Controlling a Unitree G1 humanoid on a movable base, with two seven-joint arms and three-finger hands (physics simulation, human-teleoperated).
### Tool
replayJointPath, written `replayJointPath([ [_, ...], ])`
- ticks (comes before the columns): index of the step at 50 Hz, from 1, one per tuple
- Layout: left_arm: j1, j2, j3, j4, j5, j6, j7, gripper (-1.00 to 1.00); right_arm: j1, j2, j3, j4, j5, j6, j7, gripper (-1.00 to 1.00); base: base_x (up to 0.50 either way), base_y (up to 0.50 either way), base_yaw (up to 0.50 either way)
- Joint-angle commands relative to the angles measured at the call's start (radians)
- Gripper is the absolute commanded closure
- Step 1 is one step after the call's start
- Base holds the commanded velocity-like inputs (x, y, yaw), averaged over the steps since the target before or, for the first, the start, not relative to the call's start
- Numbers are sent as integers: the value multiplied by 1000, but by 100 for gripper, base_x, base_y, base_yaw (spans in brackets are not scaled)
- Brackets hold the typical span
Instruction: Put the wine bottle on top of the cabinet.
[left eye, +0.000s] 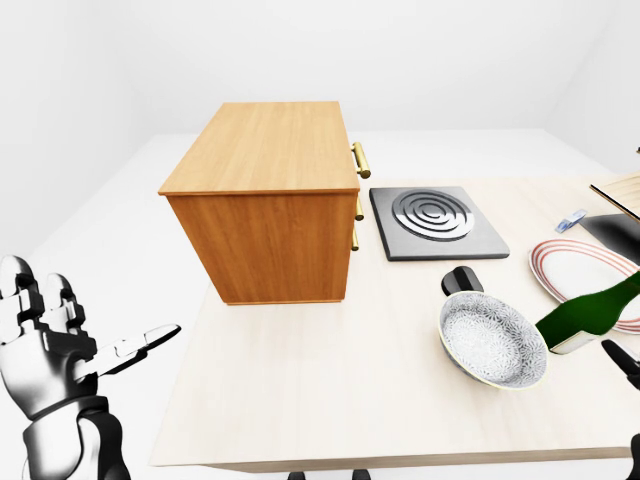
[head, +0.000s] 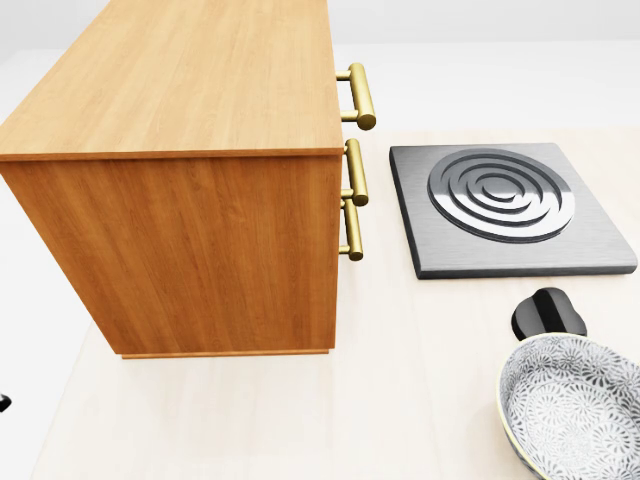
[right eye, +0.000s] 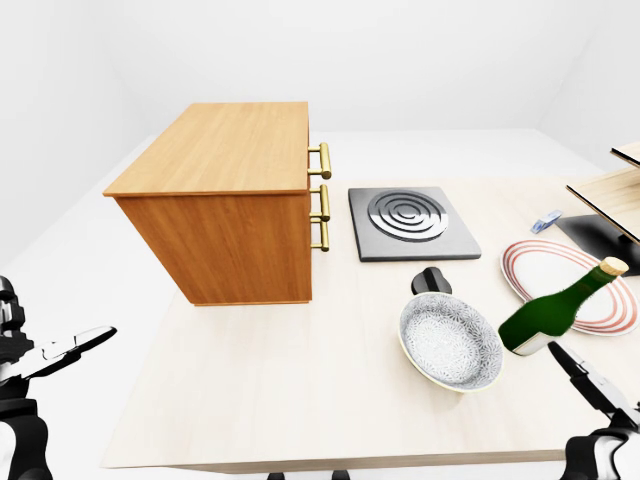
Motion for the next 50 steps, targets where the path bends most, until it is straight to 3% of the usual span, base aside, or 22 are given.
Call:
replayJointPath([
  [1,1,-1,-2,0,2,0,1,-100,-17,-59,2,111,-34,0,38,-100,0,0,0],
  [9,1,-1,-2,3,0,0,1,-100,-77,-133,46,226,-36,0,44,-100,0,0,0],
  [22,1,-1,-4,13,-2,0,2,-100,-149,-188,131,330,-17,0,72,-100,0,0,0],
  [50,2,-2,1,-3,0,0,1,-100,-212,-265,177,413,-49,0,58,-100,0,0,0],
])
